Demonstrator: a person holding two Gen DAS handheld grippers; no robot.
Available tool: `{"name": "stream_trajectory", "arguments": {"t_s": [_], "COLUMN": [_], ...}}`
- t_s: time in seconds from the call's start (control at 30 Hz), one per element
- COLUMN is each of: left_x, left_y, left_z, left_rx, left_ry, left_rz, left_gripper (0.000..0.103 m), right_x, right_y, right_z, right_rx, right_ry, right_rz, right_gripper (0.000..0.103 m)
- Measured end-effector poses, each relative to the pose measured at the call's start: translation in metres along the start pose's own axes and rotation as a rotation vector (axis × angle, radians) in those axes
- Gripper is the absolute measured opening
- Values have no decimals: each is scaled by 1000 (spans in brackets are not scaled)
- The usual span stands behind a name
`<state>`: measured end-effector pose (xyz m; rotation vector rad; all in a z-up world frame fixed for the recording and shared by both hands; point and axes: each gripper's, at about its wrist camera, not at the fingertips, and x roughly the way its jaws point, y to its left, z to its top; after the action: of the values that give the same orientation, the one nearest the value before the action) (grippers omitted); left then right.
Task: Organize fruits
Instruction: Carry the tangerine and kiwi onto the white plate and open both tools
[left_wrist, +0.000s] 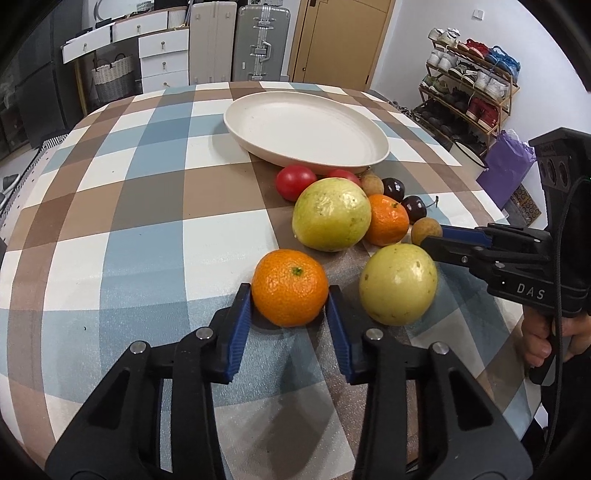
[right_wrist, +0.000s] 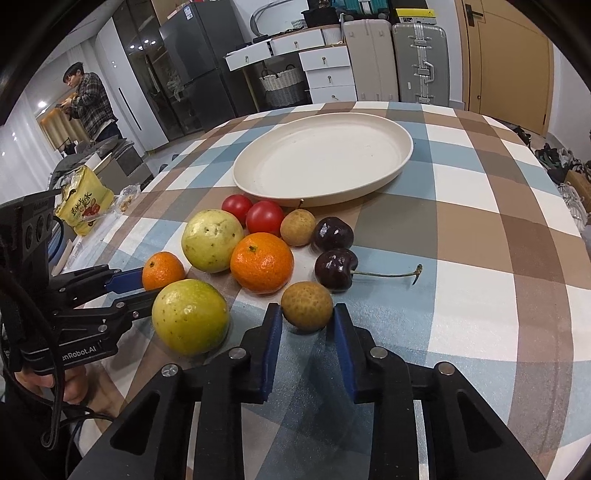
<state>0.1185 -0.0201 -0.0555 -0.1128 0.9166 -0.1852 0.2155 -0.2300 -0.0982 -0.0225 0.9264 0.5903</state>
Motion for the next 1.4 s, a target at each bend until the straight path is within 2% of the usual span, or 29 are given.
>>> {"name": "stream_trajectory", "arguments": {"t_s": [0.33, 0.67, 0.97, 1.4], "left_x": [-27, -47, -44, -16], "left_y": [-1, -8, -5, -9], "left_z": [7, 33, 63, 107], "left_rx": [2, 23, 11, 21], "left_ry": [-66, -130, -160, -172], "left_rz": [-11, -1, 14, 29], "left_gripper": [37, 37, 37, 37], "right_x": [-29, -52, -51, -31], "right_y": [10, 20, 17, -3], "right_z": [2, 31, 54, 84], "right_rx": [-26, -61, -61, -36], "right_ry": [-97, -183, -208, -215], "right_rz": [52, 85, 85, 56], "right_gripper": [28, 28, 28, 28]}}
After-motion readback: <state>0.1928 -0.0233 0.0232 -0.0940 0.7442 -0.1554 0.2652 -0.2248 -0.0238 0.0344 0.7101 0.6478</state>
